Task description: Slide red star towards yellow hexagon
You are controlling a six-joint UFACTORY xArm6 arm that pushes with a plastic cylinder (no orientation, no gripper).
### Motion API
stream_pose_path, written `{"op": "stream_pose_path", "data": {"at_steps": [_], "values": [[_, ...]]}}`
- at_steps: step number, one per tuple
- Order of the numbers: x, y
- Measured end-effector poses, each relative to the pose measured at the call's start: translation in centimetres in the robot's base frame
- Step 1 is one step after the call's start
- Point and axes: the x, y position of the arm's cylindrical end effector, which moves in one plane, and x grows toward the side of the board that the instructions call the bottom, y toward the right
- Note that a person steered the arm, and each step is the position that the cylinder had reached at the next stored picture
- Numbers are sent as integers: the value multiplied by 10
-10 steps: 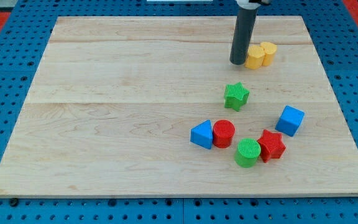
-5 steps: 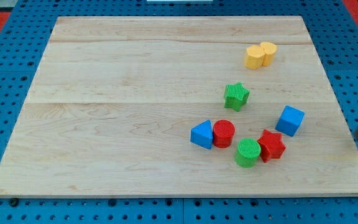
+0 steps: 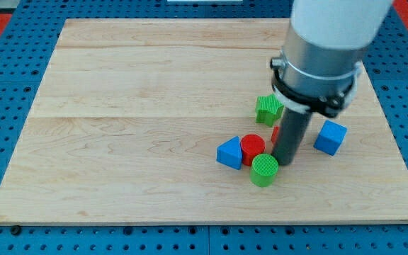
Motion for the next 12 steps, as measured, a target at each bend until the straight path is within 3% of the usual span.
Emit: {"op": "stream_pose_path", "data": {"at_steps": [1, 3, 5, 9, 12], "values": [[-18, -7], [10, 2], [8, 10], [-30, 13], [-41, 52]]}}
